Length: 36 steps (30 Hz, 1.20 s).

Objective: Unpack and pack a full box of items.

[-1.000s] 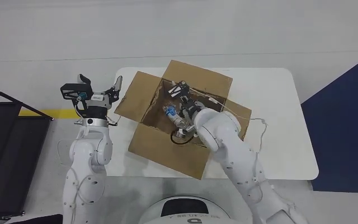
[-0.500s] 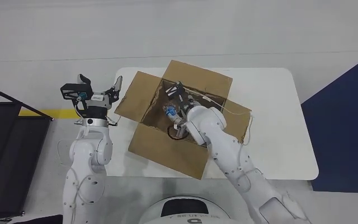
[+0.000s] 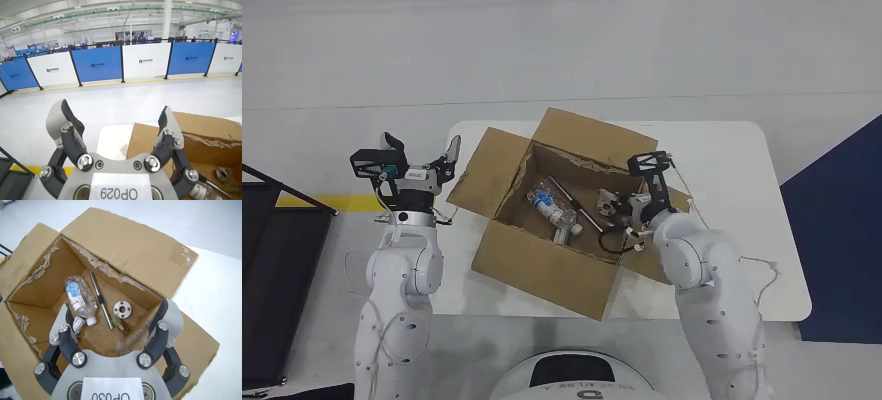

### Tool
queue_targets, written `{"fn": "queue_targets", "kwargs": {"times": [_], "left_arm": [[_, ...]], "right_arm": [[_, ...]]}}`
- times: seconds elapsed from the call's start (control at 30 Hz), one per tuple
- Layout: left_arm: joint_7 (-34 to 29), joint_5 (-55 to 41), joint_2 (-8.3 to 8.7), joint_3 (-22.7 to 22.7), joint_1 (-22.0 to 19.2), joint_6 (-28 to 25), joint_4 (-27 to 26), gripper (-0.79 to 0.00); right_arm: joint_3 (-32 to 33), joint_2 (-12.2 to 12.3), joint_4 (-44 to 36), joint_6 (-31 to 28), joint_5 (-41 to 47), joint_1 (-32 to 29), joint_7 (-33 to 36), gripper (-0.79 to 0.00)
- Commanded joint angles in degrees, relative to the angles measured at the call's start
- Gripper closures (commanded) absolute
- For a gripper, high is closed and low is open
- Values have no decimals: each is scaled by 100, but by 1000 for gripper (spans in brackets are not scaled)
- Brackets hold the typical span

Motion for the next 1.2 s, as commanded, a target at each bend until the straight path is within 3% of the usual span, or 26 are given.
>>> {"fn": "queue_targets", "kwargs": {"times": [0.0, 0.1, 0.2, 0.33, 0.37, 0.43, 0.53, 0.57, 0.6, 0.77, 0.9, 1.17], "left_arm": [[0, 0, 0, 0, 0, 0, 0, -785], [0, 0, 0, 0, 0, 0, 0, -785], [0, 0, 0, 0, 0, 0, 0, -785], [0, 0, 0, 0, 0, 0, 0, -785], [0, 0, 0, 0, 0, 0, 0, -785], [0, 0, 0, 0, 0, 0, 0, -785], [0, 0, 0, 0, 0, 0, 0, -785], [0, 0, 0, 0, 0, 0, 0, -785], [0, 0, 0, 0, 0, 0, 0, -785], [0, 0, 0, 0, 0, 0, 0, -785], [0, 0, 0, 0, 0, 0, 0, -785], [0, 0, 0, 0, 0, 0, 0, -785]], "right_arm": [[702, 25, -178, -49, 641, -631, -483, -785], [1252, 51, -166, -278, 1336, -1155, -905, -785], [1626, 72, 125, -492, 2190, -1323, -896, -785], [1918, 161, 752, -1074, 3272, -1024, 35, -785], [1949, 189, 909, -1252, 3470, -882, 268, -751], [1983, 239, 1220, -1632, 3818, -616, 576, -391], [2004, 304, 1742, -2153, 4270, -190, 757, -274], [2014, 324, 1966, -2315, 4537, -35, 848, -80], [2039, 349, 2156, -2458, 4696, 98, 933, 0], [2100, 443, 2650, -2719, 5309, 543, 1123, 0], [2110, 504, 2298, -2595, 5350, 643, 1110, 0], [1765, 556, 940, -1376, 4618, 645, 799, 0]]}}
